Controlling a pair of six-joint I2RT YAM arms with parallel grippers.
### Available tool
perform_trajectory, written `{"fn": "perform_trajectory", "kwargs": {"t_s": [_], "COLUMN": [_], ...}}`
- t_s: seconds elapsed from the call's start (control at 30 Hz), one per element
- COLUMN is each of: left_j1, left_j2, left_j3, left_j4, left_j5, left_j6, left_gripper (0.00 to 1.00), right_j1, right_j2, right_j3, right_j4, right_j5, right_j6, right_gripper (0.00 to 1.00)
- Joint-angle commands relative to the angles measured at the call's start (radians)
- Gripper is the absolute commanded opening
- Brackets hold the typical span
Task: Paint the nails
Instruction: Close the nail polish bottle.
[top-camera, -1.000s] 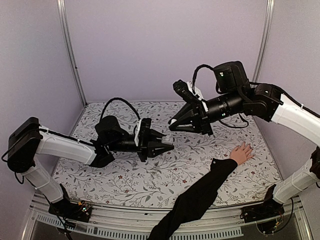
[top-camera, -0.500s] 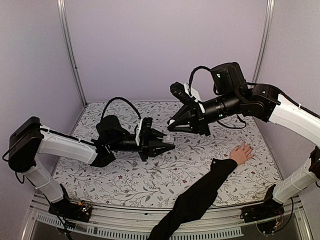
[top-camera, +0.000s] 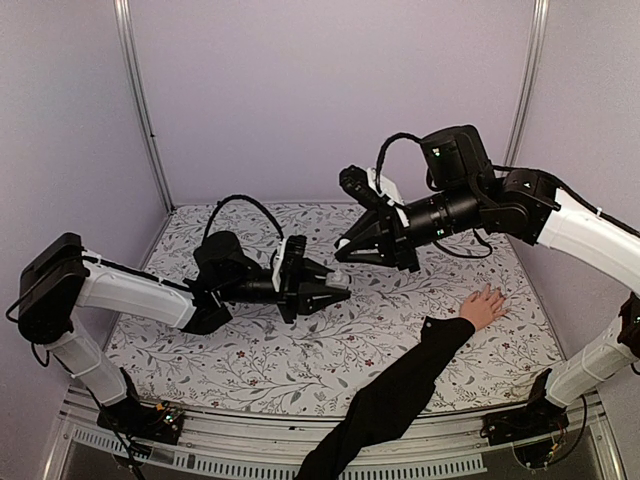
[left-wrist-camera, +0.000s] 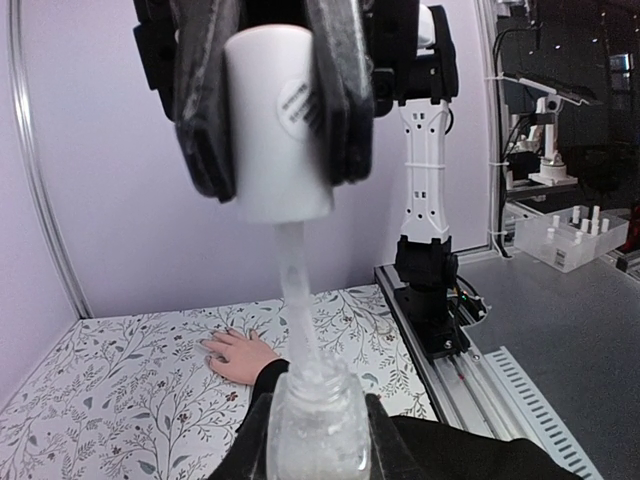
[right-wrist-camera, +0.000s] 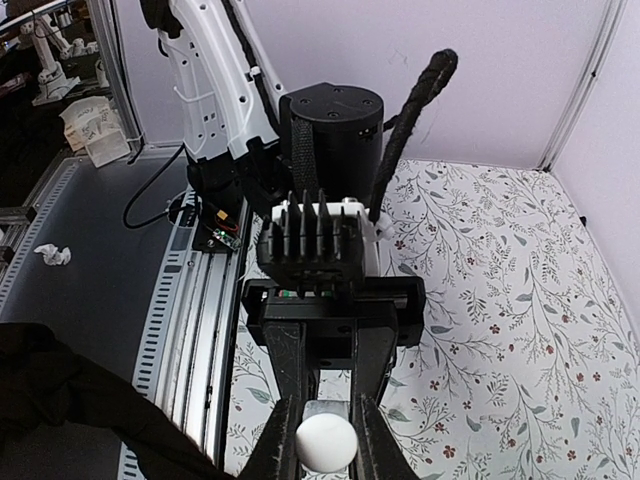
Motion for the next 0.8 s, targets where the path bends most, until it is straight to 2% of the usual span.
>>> {"fn": "perform_trajectory", "kwargs": {"t_s": [0.0,0.77], "left_j1": [-0.012,-0.009], "left_j2": [0.010,0.016], "left_j3": [0.028,0.050], "left_j4": [0.013,-0.005], "left_j5": [-0.001,-0.007], "left_j6": [-0.007,-0.048], "left_gripper": [0.00,0.00], "right_j1": [0.011,0.026], "right_j2": [0.006,0.006], "right_j3": [-0.014,-0.039], "right_j4": [-0.007,-0.024], "right_j5": [0.006,0.044], "right_j6": [-0.020,-0.035], "right_gripper": [0.00,0.00]}}
